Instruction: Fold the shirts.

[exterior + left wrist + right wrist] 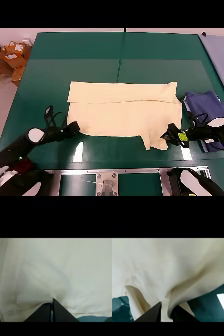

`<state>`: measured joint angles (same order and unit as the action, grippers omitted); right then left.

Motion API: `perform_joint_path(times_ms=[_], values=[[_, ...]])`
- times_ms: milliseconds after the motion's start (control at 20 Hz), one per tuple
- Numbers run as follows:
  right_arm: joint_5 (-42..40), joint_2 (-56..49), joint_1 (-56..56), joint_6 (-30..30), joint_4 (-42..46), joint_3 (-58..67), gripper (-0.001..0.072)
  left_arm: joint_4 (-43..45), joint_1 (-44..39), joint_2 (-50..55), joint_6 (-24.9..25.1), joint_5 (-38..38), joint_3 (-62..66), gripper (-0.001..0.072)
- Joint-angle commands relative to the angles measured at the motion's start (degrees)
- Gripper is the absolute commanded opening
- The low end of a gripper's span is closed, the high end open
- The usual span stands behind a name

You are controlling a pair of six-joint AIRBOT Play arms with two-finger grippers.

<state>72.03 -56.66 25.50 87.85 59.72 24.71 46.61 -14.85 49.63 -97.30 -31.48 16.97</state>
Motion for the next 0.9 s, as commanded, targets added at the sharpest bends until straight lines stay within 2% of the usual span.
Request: perform_joint_path(times_ms=[0, 50, 100, 200, 250, 400, 550, 700, 850], values=[[3.0, 0.0, -0.1, 0.2, 1.4, 0.5, 0.0165, 5.9, 1.3, 0.0, 0.0, -5.2, 2.8, 0.0017], [2.9, 0.0, -0.1, 0.1, 1.4, 0.4, 0.0059, 7.1, 1.3, 0.0, -0.6, -5.7, 2.9, 0.0017], [2.8, 0.0, 0.0, 0.1, 1.4, 0.3, 0.0016, 7.5, 1.3, 0.0, -0.7, -6.1, 3.0, 0.0017], [2.9, 0.1, 0.0, 0.1, 1.7, 0.4, 0.0016, 10.1, 1.3, 0.0, -0.7, -8.1, 3.6, 0.0016], [3.5, 0.3, 0.0, 0.3, 2.7, 0.6, 0.0016, 13.9, 1.3, 0.0, -1.3, -11.6, 4.9, 0.0016], [6.3, 2.7, 0.0, 6.1, 12.0, 0.9, 0.0017, 29.2, 1.3, 0.0, -4.7, -27.0, 10.4, 0.0016], [9.4, 6.5, 0.0, 9.3, 17.3, 1.1, 0.0016, 36.1, 1.2, 0.0, -3.9, -36.6, 14.7, 0.0016], [10.5, 9.6, -0.1, 9.1, 13.3, 4.3, 0.0016, 37.3, 1.2, 0.0, -2.6, -37.8, 17.6, 0.0017], [9.9, 10.0, -0.1, 7.0, 3.2, 10.7, 0.0017, 37.0, 1.2, 0.0, -1.2, -35.8, 21.3, 0.0017]])
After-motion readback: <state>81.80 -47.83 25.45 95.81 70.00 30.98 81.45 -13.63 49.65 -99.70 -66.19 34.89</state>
